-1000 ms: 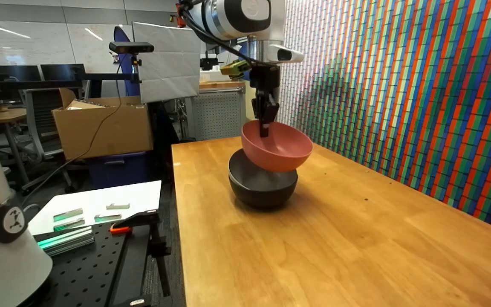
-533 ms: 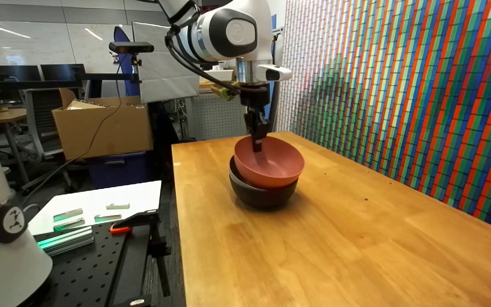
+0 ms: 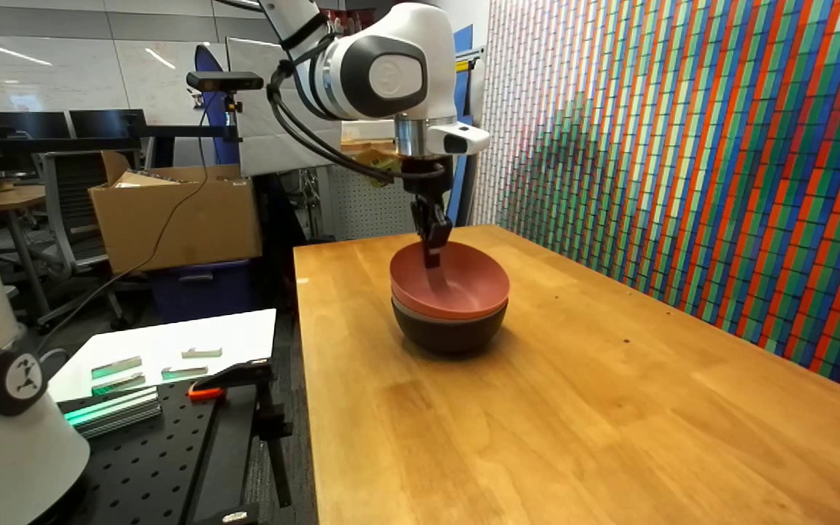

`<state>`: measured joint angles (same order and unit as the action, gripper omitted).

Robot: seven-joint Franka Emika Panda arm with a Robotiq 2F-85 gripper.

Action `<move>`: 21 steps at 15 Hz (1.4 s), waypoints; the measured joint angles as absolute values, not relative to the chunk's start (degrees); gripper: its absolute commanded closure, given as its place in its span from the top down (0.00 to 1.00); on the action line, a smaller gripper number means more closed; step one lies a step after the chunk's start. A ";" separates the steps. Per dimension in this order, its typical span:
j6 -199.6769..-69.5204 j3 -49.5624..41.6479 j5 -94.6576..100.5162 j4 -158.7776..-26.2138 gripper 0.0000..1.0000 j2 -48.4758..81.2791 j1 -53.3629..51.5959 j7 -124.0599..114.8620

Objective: Get the black, gray and peach-colored bowls from the table and stack them together

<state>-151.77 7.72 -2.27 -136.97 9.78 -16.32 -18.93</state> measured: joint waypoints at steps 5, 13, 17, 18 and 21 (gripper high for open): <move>-153.81 7.17 1.95 -138.54 0.30 9.43 -16.30 -20.42; -154.25 6.55 6.22 -140.80 0.83 8.92 -16.16 -22.11; -154.20 7.42 3.19 -140.40 1.00 4.91 -15.71 -20.05; -154.09 7.50 2.74 -140.16 1.00 3.30 -15.65 -19.65; -152.59 7.61 1.63 -139.27 1.00 -1.23 -15.43 -18.37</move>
<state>-152.59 7.61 1.63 -139.27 -1.23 -15.43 -18.37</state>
